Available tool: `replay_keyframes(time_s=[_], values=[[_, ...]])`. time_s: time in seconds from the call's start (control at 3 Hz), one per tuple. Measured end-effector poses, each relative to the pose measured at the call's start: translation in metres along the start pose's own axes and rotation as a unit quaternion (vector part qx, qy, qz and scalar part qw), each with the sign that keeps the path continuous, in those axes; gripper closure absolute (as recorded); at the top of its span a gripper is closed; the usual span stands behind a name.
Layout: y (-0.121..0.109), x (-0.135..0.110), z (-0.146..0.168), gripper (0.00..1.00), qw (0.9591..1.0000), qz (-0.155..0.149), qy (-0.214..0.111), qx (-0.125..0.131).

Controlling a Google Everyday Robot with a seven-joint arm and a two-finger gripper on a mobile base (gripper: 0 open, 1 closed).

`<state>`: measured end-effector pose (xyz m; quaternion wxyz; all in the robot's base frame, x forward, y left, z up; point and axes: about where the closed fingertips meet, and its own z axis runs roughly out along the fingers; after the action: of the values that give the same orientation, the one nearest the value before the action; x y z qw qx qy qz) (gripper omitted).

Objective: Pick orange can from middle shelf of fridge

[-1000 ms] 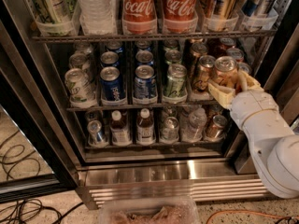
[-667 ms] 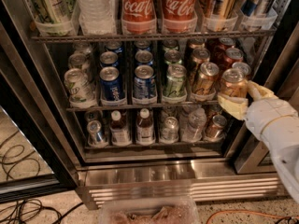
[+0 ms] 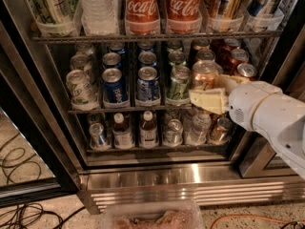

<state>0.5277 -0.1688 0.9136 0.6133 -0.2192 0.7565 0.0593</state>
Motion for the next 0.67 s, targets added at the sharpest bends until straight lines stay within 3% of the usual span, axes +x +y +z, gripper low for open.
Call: replay_keyframes(time_s=[0.33, 0.67], values=[[0.011, -0.009, -0.003, 1.00, 0.9979, -0.002, 0.021, -0.061], [-0.018, -0.007, -0.012, 1.00, 0.9941, 0.020, 0.039, -0.099]])
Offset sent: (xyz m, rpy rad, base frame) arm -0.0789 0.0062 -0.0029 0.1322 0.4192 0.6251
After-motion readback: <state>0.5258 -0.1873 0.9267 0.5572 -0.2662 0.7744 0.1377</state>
